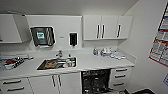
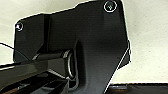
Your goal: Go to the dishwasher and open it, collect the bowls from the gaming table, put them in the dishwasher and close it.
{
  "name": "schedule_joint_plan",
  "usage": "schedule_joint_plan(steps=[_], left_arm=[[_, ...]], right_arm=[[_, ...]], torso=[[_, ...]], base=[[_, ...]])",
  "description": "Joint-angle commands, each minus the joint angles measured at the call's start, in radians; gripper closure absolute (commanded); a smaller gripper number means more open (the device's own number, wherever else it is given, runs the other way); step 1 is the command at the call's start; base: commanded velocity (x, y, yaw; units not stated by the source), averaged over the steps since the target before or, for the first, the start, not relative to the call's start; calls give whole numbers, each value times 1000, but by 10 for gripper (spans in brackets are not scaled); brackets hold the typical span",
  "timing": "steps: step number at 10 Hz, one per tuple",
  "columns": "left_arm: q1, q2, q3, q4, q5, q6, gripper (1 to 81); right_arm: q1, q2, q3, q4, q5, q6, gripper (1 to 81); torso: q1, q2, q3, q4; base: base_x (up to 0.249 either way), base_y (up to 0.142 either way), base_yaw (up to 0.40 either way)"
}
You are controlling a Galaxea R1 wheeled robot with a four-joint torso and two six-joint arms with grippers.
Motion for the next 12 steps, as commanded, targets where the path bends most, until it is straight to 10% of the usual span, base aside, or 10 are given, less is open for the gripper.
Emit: schedule_joint_plan(steps=[1,12], left_arm=[[-68,3,-4,64,76,-51,10],[-57,101,5,64,-54,-51,10]], right_arm=[[48,-4,-18,-8,-59,-4,10],[56,-15,-39,-6,-61,2,10]], torso=[[0,0,0,0],[0,0,0,0]], base=[[0,0,0],[0,0,0]])
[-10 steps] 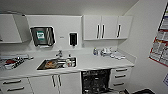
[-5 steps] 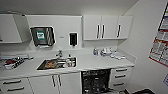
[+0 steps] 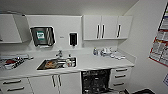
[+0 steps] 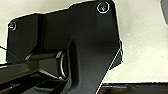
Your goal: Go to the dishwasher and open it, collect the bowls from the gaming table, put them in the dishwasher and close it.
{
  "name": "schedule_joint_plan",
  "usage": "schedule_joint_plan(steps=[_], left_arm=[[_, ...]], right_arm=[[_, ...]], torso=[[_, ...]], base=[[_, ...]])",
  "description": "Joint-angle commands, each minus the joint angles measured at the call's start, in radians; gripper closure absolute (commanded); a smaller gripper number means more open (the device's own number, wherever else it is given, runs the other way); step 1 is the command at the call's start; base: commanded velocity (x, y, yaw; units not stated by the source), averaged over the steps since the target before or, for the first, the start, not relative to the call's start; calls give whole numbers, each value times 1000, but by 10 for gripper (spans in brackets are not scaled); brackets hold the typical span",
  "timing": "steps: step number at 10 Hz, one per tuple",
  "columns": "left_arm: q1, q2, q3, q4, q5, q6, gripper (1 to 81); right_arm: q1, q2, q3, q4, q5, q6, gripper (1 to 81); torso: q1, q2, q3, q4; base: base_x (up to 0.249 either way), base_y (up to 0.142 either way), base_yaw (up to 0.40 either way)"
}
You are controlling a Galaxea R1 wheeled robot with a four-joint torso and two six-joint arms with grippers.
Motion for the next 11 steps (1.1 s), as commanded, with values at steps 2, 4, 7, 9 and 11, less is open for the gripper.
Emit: schedule_joint_plan(steps=[2,4,7,9,11], left_arm=[[-64,2,20,63,67,-51,10],[-62,8,46,63,59,-51,10],[-64,4,51,63,57,-51,10],[-61,-4,51,63,64,-51,10],[-52,-1,51,63,70,-51,10]], right_arm=[[58,-7,-10,-1,-61,1,10],[58,-2,-6,-1,-61,0,10],[61,-2,-10,-9,-61,-5,10],[63,-2,-16,-6,-61,-2,10],[73,-4,-19,-6,-61,1,10]], torso=[[0,0,0,0],[0,0,0,0],[0,0,0,0],[0,0,0,0],[0,0,0,0]], base=[[0,0,0],[0,0,0],[0,0,0],[0,0,0],[0,0,0]])
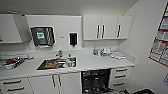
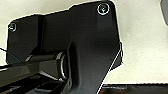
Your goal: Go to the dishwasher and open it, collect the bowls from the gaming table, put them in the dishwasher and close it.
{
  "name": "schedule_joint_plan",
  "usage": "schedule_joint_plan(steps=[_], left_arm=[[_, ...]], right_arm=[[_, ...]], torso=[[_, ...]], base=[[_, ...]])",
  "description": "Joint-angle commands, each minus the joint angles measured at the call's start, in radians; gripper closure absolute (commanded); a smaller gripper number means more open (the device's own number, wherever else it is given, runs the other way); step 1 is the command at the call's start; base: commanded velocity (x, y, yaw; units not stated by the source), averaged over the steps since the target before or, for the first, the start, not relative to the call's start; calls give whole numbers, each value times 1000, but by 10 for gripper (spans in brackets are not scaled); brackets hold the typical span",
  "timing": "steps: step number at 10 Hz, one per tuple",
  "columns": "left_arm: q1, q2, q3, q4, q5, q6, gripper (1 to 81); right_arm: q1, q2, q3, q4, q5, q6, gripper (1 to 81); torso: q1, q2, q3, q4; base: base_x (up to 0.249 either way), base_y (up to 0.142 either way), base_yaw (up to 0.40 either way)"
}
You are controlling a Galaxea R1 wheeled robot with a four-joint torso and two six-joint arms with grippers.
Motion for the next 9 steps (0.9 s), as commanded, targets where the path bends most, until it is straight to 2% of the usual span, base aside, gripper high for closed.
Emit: schedule_joint_plan(steps=[1,9], left_arm=[[-43,7,3,63,69,-51,10],[-31,-21,-25,63,101,-51,10]], right_arm=[[71,-8,-16,-5,-59,3,10],[65,-5,-23,0,-59,6,10]], torso=[[0,0,0,0],[0,0,0,0]], base=[[0,0,0],[0,0,0]])
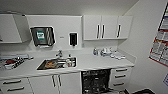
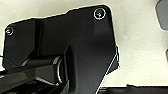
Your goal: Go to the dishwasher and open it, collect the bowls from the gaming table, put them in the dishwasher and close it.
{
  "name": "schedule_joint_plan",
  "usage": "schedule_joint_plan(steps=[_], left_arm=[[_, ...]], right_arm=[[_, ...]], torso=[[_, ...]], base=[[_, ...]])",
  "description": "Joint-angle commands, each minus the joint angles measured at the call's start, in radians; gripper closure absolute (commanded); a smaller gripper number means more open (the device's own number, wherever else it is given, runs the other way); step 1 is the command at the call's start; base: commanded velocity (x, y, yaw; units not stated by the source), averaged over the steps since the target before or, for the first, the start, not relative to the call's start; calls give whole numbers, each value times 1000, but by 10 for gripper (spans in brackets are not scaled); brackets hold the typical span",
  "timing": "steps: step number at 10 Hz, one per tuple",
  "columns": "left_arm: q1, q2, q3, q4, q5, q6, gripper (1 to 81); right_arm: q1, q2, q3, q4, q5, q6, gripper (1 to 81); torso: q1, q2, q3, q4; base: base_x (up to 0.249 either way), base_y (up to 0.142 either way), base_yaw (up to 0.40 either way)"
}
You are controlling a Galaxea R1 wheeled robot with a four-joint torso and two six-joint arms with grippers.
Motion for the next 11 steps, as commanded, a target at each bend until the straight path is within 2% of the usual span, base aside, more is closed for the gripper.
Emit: schedule_joint_plan(steps=[1,6,7,8,10,11], left_arm=[[-48,-28,-6,63,74,-51,10],[-50,-20,14,63,76,-51,10],[-42,-11,16,63,60,-51,10],[-34,-2,9,63,36,-51,10],[-22,17,14,63,-96,-51,10],[-16,12,16,63,-90,-51,10]], right_arm=[[54,-1,-7,-2,-58,1,10],[52,-2,-15,-1,-58,1,10],[54,-2,-15,-1,-58,1,10],[55,-2,-15,1,-58,1,10],[55,-4,-15,1,-58,1,10],[57,-4,-15,1,-58,1,10]], torso=[[0,0,0,0],[0,0,0,0],[0,0,0,0],[0,0,0,0],[0,0,0,0],[0,0,0,0]], base=[[0,0,0],[0,0,0],[0,0,0],[0,0,0],[0,0,0],[0,0,0]])
